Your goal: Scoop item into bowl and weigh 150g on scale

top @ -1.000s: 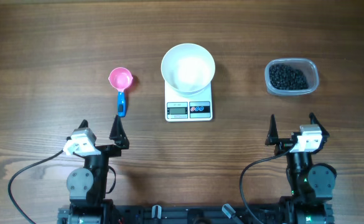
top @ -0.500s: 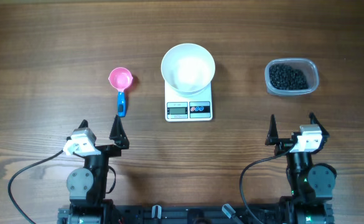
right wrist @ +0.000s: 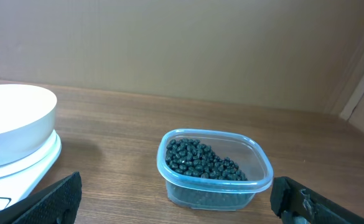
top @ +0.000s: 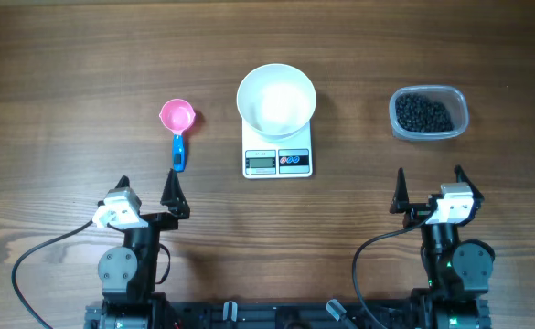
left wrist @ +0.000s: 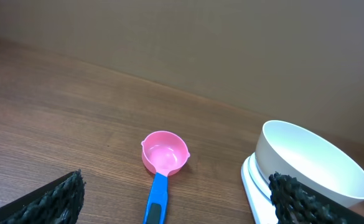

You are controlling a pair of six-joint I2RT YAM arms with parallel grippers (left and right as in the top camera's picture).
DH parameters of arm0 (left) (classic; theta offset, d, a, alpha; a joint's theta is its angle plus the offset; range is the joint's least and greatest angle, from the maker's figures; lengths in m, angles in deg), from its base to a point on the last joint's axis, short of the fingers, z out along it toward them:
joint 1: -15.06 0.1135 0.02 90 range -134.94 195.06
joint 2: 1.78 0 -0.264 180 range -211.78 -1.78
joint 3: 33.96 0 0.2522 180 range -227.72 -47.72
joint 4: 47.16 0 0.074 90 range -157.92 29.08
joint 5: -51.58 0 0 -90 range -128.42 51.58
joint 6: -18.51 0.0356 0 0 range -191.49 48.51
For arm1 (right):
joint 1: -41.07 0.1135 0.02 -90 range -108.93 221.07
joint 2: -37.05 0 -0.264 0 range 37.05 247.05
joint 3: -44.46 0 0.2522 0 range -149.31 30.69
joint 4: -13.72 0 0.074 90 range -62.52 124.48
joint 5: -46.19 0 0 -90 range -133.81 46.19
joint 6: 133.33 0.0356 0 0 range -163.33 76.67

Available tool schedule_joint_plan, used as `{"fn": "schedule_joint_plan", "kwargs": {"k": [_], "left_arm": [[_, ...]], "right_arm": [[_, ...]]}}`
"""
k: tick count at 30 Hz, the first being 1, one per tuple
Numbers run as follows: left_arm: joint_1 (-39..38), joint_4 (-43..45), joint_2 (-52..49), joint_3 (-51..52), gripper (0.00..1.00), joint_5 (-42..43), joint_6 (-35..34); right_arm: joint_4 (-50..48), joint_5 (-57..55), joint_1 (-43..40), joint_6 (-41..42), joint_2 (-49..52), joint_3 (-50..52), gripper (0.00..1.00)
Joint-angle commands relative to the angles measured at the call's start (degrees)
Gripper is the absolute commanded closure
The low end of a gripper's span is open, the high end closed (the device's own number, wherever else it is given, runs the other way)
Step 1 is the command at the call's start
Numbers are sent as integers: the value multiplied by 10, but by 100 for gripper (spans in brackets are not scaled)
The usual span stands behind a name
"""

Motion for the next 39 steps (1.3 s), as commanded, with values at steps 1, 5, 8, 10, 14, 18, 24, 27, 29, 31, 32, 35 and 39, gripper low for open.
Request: {"fn": "schedule_joint_plan", "kwargs": {"k": [1,5,8,10,14,18,24,27,29,31,32,35,39], "left_arm": [[4,-3,2,-1,0,-14,-6],[4,-3,2,-1,0,-14,-6],[4,-3,2,-1,0,-14,-6],[4,-3,2,-1,0,-14,-6],[4,-3,2,-1,0,-14,-6],[4,-3,2,-1,0,-14,-6],[4,-3,2,-1,0,-14,-6],[4,-3,2,-1,0,-14,-6],[4,-3,2,-1,0,-14,-6],[5,0,2,-1,0,-18,-4],[5,0,2,-1,0,-18,-5],[5,48,2,-1,0,-18,-4],[5,200,2,-1,0,6,-30]], "right_arm": [[-4,-8,2,5,-3,-1,0],[-4,-8,2,5,-3,-1,0],[-4,-8,2,5,-3,-1,0],[-4,-8,2,5,-3,-1,0],[-4,-8,2,5,-3,-1,0],[-4,-8,2,5,-3,-1,0],[-4,-8,2,5,-3,-1,0],[-4,-8,2,5,-3,-1,0],[-4,-8,2,5,-3,-1,0],[-4,-8,2,5,-3,-1,0],[-4,-8,2,5,-3,-1,0],[-4,-8,2,5,-3,-1,0],[-4,-8,2,5,-3,-1,1]]}}
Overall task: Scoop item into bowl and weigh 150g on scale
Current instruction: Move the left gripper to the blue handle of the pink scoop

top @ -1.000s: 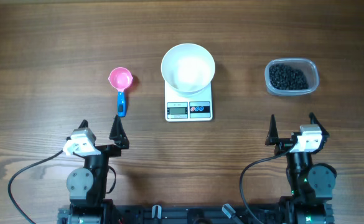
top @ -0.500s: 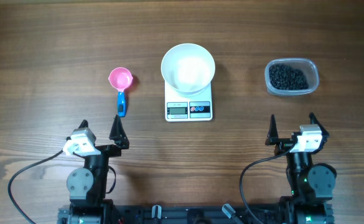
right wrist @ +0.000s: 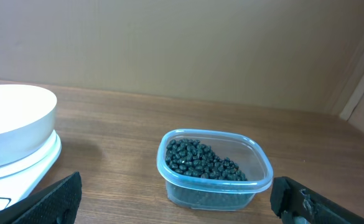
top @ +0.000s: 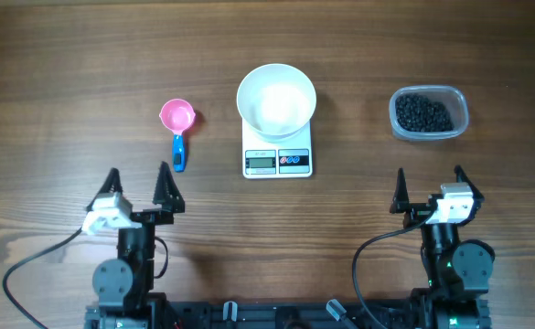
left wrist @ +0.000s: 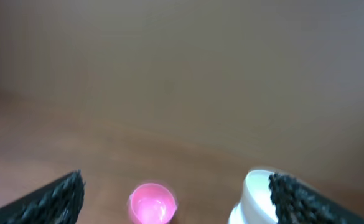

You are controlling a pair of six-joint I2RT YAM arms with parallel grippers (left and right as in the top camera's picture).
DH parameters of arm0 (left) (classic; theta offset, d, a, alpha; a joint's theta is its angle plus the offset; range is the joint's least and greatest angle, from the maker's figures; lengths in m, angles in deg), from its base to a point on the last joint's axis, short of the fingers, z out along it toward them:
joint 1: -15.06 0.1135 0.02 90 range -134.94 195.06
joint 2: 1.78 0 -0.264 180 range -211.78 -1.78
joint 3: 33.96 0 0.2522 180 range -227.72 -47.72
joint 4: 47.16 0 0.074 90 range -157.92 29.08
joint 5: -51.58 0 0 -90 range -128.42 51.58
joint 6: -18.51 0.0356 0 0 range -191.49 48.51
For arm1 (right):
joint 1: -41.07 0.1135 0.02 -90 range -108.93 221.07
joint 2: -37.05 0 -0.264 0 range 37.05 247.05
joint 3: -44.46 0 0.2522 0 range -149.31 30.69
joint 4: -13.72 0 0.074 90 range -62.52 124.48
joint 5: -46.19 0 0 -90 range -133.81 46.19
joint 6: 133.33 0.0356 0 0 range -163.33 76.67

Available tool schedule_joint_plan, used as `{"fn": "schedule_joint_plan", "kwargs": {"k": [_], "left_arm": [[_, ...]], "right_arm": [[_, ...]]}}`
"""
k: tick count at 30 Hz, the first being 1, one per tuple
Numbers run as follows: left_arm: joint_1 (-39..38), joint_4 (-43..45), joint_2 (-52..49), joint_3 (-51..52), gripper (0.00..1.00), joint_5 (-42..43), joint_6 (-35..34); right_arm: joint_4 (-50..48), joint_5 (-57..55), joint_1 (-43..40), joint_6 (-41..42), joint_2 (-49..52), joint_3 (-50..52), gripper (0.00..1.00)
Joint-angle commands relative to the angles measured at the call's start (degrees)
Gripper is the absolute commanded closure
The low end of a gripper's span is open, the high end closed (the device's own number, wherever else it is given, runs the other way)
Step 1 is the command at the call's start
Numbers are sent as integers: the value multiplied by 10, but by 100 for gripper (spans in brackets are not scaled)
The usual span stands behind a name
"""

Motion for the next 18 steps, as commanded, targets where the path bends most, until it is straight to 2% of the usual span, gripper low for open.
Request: {"fn": "schedule_joint_plan", "kwargs": {"k": [1,4,6,7,9,12,15,18], "left_arm": [[5,100,3,-3,0,25,-40],[5,202,3,-3,0,30,-48],[5,308,3,-3,0,56,-51],[5,370,3,-7,0,57,-85],[5,378,3,-28,0,57,-122],[5,322,3,-97,0,63,-153],[5,129,-3,-227,0,68,-149],[5,-37,-50,-358,0,68,-148]], "right_arm": [[-3,-8,2,5,-3,-1,0],[-3,-8,2,5,-3,-1,0],[-3,-8,2,5,-3,-1,0],[-3,-8,2,5,-3,-1,0],[-3,-8,2,5,-3,-1,0],[-3,-8,2,5,-3,-1,0],[-3,-8,2,5,-3,-1,0],[-3,-8,2,5,-3,-1,0]]}}
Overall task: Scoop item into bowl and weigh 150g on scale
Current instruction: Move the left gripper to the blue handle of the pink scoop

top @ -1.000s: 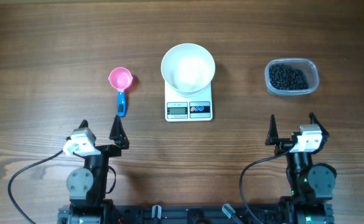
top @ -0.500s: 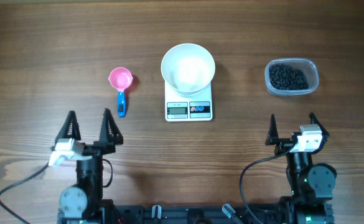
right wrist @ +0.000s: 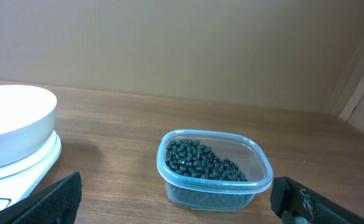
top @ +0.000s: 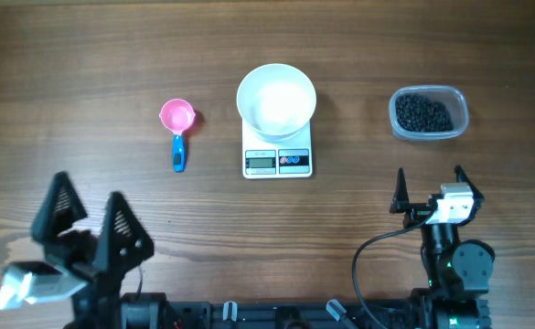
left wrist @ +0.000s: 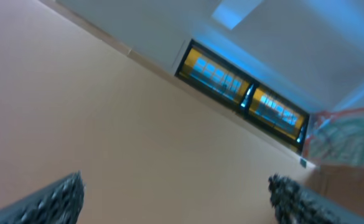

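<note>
A pink scoop with a blue handle (top: 177,128) lies on the table left of the scale. The white bowl (top: 276,99) sits on the white scale (top: 277,159); both also show at the left of the right wrist view, bowl (right wrist: 14,115). A clear tub of black beans (top: 429,112) (right wrist: 213,168) stands at the right. My left gripper (top: 91,219) (left wrist: 175,190) is open, raised high near the front left edge, its camera facing wall and ceiling. My right gripper (top: 429,178) (right wrist: 175,186) is open, low, facing the tub.
The wooden table (top: 84,55) runs under everything. Both arm bases stand at the front edge. The left wrist view shows only a beige wall and ceiling lights (left wrist: 241,87).
My left gripper has risen and tilted upward, appearing larger and further front-left in the overhead view; its camera has lost the scoop and bowl. The right arm has not moved.
First both grippers rested open near the front edge, the left one facing the scoop and bowl. Then the left gripper had shifted slightly left and tilted up, view blurred. Now it is high and points at the ceiling. Scoop, bowl and beans stayed put.
</note>
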You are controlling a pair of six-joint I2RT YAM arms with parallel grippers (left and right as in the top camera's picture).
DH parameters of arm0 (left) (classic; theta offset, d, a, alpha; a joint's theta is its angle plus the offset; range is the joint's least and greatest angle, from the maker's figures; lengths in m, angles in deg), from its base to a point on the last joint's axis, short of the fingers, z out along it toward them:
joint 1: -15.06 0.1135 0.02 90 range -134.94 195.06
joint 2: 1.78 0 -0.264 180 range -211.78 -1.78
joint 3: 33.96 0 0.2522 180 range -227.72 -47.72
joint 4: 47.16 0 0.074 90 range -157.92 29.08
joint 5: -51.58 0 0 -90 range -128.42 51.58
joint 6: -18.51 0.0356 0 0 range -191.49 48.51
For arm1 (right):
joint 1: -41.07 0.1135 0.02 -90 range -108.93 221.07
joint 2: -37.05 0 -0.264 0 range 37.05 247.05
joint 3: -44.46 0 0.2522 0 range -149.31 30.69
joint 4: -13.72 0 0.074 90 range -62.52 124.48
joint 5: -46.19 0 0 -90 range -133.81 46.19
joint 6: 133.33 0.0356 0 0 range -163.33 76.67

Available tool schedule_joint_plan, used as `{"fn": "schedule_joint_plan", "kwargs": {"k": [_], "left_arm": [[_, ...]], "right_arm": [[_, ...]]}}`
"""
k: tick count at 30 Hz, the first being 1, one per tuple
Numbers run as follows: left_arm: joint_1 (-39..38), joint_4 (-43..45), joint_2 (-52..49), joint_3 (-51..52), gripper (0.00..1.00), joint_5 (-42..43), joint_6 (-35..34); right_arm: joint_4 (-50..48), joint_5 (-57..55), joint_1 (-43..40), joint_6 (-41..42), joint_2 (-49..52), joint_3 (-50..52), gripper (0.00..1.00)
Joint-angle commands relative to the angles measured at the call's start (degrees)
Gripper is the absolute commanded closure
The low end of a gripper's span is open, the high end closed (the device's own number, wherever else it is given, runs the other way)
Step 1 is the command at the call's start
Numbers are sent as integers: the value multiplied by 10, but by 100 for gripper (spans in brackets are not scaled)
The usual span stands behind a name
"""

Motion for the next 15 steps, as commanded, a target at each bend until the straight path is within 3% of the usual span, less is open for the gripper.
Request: {"fn": "schedule_joint_plan", "kwargs": {"k": [1,4,9,11,15], "left_arm": [[5,-110,-58,-126,0,7,-1],[5,-228,-130,-220,0,33,39],[5,-381,-294,-330,0,54,45],[5,-438,-371,-352,0,66,87],[5,-529,-507,-353,0,66,89]], "right_arm": [[-2,-8,2,5,-4,-1,0],[-2,-8,2,4,-4,-1,0],[-2,-8,2,5,-4,-1,0],[-2,-8,2,5,-4,-1,0],[-2,-8,2,5,-4,-1,0]]}}
